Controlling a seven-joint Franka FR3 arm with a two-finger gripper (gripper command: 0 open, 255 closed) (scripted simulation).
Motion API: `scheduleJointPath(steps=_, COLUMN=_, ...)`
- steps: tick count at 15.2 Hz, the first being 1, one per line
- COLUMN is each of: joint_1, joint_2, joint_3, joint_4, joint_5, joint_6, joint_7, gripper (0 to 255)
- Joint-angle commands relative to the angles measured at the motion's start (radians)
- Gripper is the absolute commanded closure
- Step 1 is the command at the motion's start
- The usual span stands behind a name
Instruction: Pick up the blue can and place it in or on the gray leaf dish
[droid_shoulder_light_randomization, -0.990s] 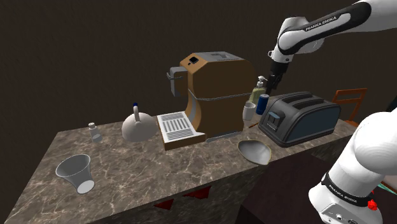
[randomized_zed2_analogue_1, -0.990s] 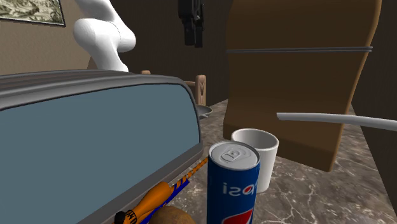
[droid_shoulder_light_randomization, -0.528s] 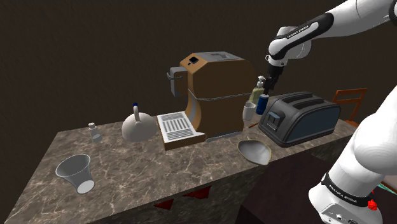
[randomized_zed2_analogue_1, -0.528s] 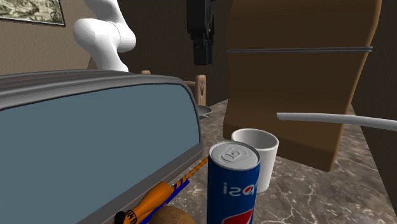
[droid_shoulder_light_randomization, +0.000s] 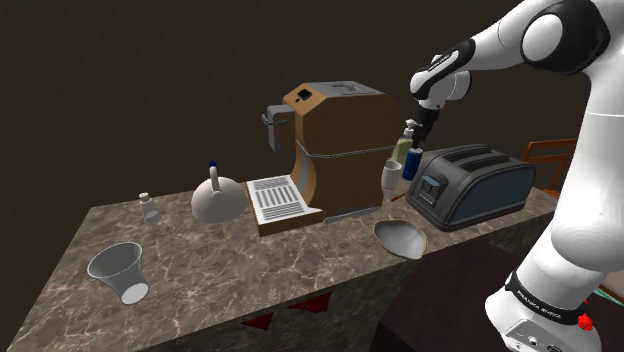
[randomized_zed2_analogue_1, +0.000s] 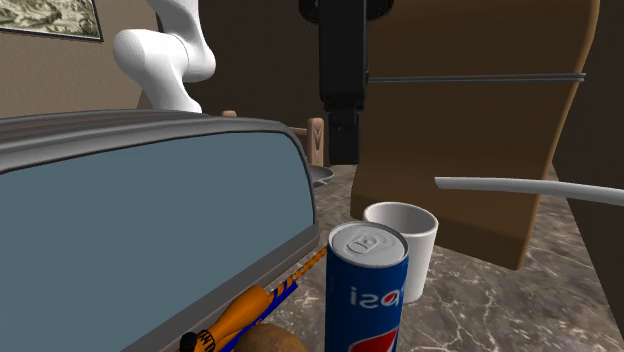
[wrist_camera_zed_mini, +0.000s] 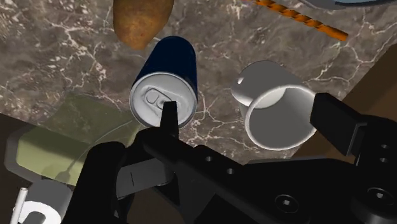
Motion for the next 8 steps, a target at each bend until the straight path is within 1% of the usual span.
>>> scheduleJointPath(steps=1, joint_1=-0.035, joint_2=0.077, joint_3=0.007, joint_4=0.067, joint_5=0.047, joint_6=0.003, joint_7=-0.050, gripper=0)
scheduleJointPath(steps=4, joint_1=-0.098, joint_2=0.195, joint_3=0.028, joint_4=0.189, joint_5=0.107, joint_6=-0.009, joint_7=-0.109, gripper=0)
scheduleJointPath(steps=8, joint_1=-0.112, joint_2=0.228, joint_3=0.041, joint_4=0.194, joint_5=0.126, joint_6=0.018, joint_7=-0.121, gripper=0)
